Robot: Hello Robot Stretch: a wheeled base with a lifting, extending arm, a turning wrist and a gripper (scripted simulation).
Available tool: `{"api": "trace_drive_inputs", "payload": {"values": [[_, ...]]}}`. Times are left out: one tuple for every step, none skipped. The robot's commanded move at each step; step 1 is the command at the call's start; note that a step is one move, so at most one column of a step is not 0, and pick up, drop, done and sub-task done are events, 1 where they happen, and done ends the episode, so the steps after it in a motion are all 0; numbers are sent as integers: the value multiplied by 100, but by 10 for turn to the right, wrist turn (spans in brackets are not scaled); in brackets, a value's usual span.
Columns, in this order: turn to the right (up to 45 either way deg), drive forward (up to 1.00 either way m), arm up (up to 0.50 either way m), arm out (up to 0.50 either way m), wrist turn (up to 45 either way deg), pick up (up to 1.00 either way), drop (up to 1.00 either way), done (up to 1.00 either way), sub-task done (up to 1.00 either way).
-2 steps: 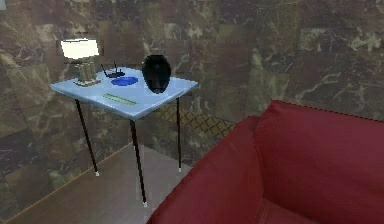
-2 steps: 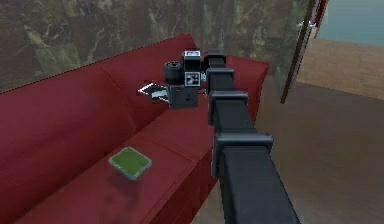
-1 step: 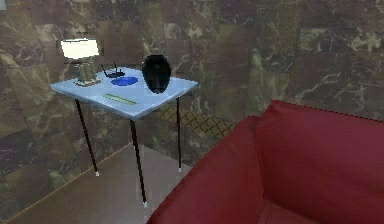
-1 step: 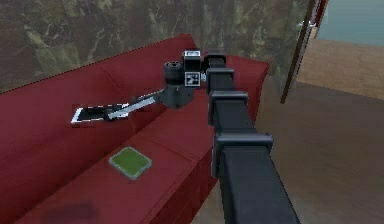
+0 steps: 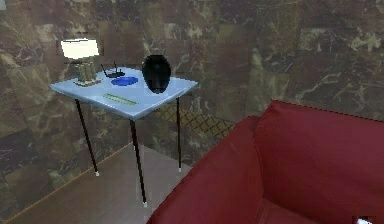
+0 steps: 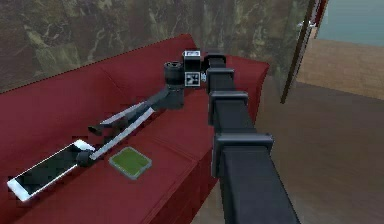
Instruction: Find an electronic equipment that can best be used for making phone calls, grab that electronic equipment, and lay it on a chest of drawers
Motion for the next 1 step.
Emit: {"api": "trace_drive_inputs", "payload": {"values": [[0, 0, 0, 0, -270, 0, 0, 0, 0]]}}
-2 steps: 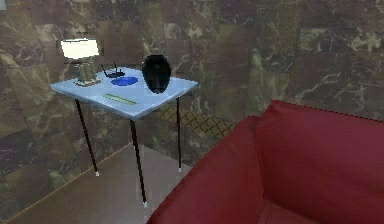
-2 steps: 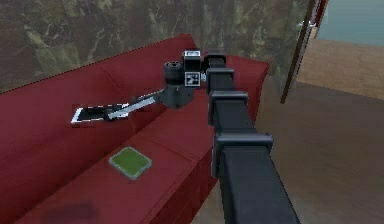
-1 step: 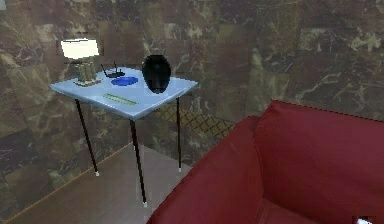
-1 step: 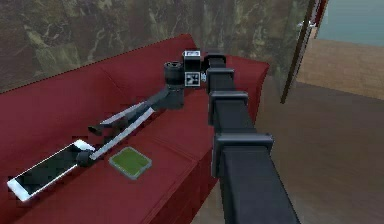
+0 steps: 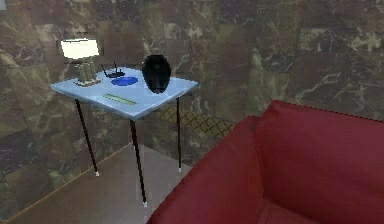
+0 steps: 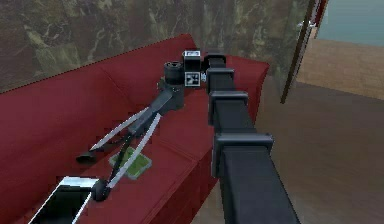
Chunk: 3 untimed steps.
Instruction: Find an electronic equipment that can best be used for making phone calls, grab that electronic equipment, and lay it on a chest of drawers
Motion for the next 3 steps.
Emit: {"api": "trace_drive_inputs", "payload": {"values": [[0, 0, 0, -28, 0, 0, 0, 0, 0], [-450, 0, 0, 0, 0, 0, 0, 0, 0], [-450, 0, 0, 0, 0, 0, 0, 0, 0]]}}
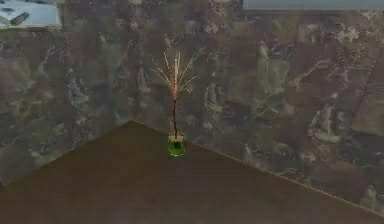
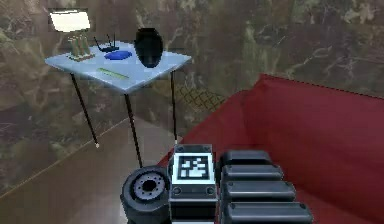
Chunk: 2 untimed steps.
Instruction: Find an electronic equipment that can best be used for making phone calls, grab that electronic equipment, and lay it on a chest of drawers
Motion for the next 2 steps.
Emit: {"api": "trace_drive_inputs", "payload": {"values": [[-450, 0, 0, 0, 0, 0, 0, 0, 0], [-120, 0, 0, 0, 0, 0, 0, 0, 0]]}}
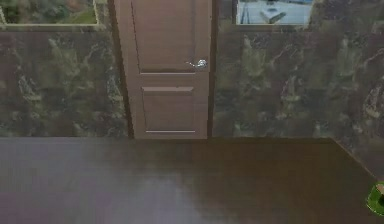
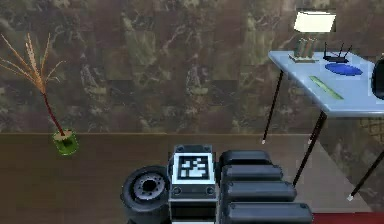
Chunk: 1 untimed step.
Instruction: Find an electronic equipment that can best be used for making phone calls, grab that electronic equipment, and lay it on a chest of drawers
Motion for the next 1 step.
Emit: {"api": "trace_drive_inputs", "payload": {"values": [[0, 10, 0, 0, 0, 0, 0, 0, 0]]}}
